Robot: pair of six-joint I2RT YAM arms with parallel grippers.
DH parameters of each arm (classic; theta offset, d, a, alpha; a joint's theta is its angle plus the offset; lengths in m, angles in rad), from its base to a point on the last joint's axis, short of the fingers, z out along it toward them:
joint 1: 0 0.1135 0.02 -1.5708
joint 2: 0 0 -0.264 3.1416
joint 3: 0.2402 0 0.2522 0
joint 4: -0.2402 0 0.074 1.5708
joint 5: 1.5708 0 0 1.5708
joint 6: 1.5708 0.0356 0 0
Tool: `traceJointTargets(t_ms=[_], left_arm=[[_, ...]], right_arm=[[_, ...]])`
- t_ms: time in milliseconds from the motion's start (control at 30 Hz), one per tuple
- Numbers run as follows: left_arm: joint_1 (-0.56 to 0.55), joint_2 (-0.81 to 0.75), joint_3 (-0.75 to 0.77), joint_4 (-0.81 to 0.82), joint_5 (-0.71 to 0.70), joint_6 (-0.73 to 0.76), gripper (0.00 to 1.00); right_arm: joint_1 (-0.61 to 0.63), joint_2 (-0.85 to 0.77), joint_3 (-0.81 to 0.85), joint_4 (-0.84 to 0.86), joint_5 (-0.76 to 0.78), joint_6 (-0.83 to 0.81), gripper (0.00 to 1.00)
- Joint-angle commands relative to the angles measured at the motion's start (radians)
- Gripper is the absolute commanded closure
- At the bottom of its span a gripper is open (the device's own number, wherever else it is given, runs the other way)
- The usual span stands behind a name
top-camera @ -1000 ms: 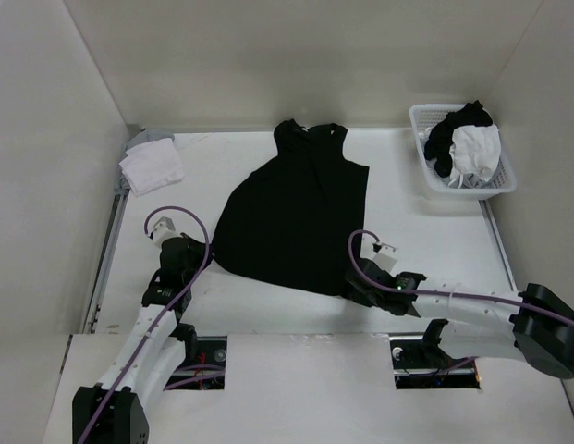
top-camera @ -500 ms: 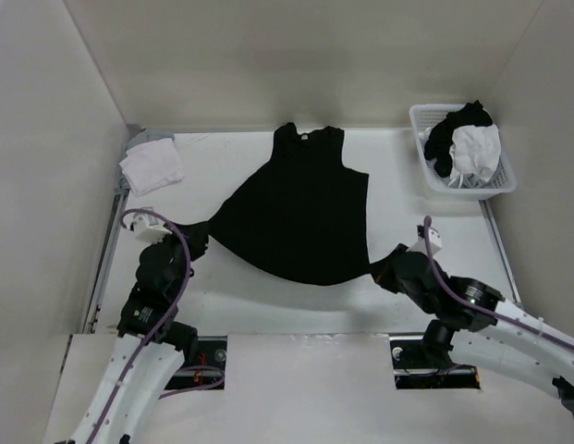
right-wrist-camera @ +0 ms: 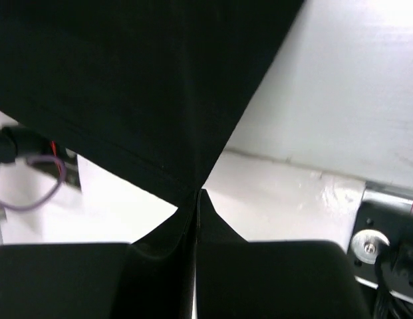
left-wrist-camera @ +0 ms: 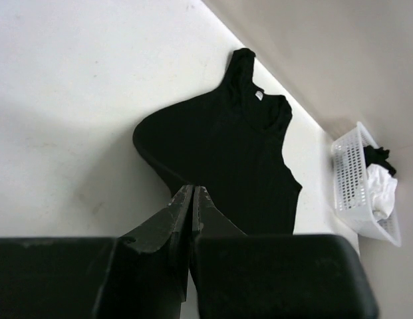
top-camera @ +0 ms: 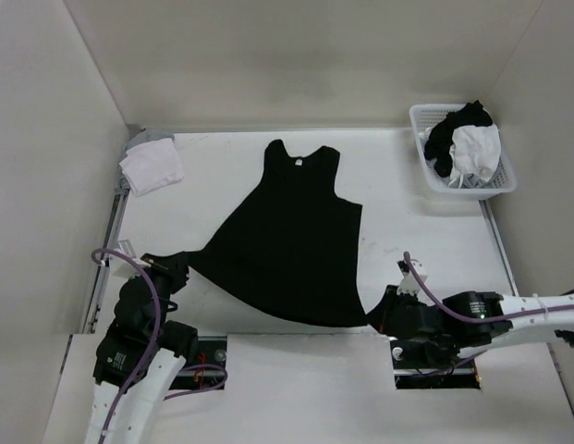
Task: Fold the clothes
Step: Flatten the tank top out
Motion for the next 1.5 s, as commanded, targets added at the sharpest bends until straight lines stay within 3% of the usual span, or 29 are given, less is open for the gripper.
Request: traceJointTargets(t_ms=[0,67,133,167,267,367,433,500,600,667,767,833,967,1067,1100,1133,1200,1267,1333,1467], left_arm=[[0.022,-0.016,0.082,-0.078,-0.021,-0.004,0.99],[0.036,-0.004,0.079,-0.069,-0.024,0.006,0.99],[0.059,0.056,0.048,-0.018,-0.003,0.010,0.99],[0.066,0.106,0.007,0.056,0.010,0.012,0.99],[0.068,0.213,-0.054,0.214,0.013,0.006,0.99],[0.048,0.394,-0.073,0.423,0.019,-0.031,0.99],[0.022,0.458,-0.059,0.477,0.018,-0.039,0.99],[-0.001,0.510,0.002,0.515,0.014,-0.014,0.99],[0.005,0.556,0.132,0.575,0.022,0.038,0.99],[-0.013,0.567,0.217,0.591,0.019,0.047,0.99],[-0.068,0.533,0.348,0.606,0.008,0.052,0.99],[-0.102,0.490,0.439,0.602,-0.015,0.088,0.99],[-0.124,0.444,0.612,0.594,-0.036,0.164,0.98],[-0.099,0.436,0.766,0.585,-0.032,0.211,0.98],[-0.083,0.442,0.819,0.576,-0.029,0.228,0.98],[-0.067,0.455,0.870,0.554,-0.026,0.237,0.98],[-0.065,0.462,0.875,0.539,-0.013,0.230,0.98],[-0.065,0.470,0.816,0.537,-0.006,0.211,0.98],[-0.078,0.484,0.750,0.540,-0.016,0.198,0.98],[-0.087,0.580,0.633,0.560,-0.056,0.193,0.98]], right_arm=[[0.147,0.097,0.102,-0.121,0.109,0.193,1.00],[0.161,0.128,0.101,-0.135,0.112,0.207,0.99],[0.093,0.122,0.075,-0.115,0.117,0.172,0.99],[-0.040,0.093,0.046,-0.056,0.114,0.046,0.99],[-0.270,0.055,0.017,0.098,0.074,-0.188,1.00],[-0.621,0.068,-0.028,0.418,-0.140,-0.527,0.99],[-0.809,0.125,-0.040,0.546,-0.321,-0.613,1.00],[-0.884,0.151,-0.001,0.618,-0.368,-0.677,1.00],[-0.884,0.157,0.123,0.621,-0.319,-0.759,1.00],[-0.879,0.170,0.292,0.597,-0.281,-0.822,1.00],[-0.803,0.157,0.466,0.586,-0.216,-0.886,1.00],[-0.622,0.136,0.654,0.585,-0.089,-0.983,1.00],[-0.349,0.150,0.863,0.594,0.119,-1.127,1.00],[-0.032,0.205,1.013,0.672,0.343,-1.302,1.00],[0.068,0.232,1.041,0.730,0.427,-1.389,1.00],[0.196,0.284,1.068,0.862,0.547,-1.576,1.00],[0.283,0.331,1.061,1.066,0.613,-1.799,1.00],[0.282,0.352,1.000,1.307,0.621,-2.005,1.00],[0.229,0.343,0.931,1.437,0.618,-2.093,1.00],[-0.004,0.318,0.787,1.432,0.550,-2.037,1.00]])
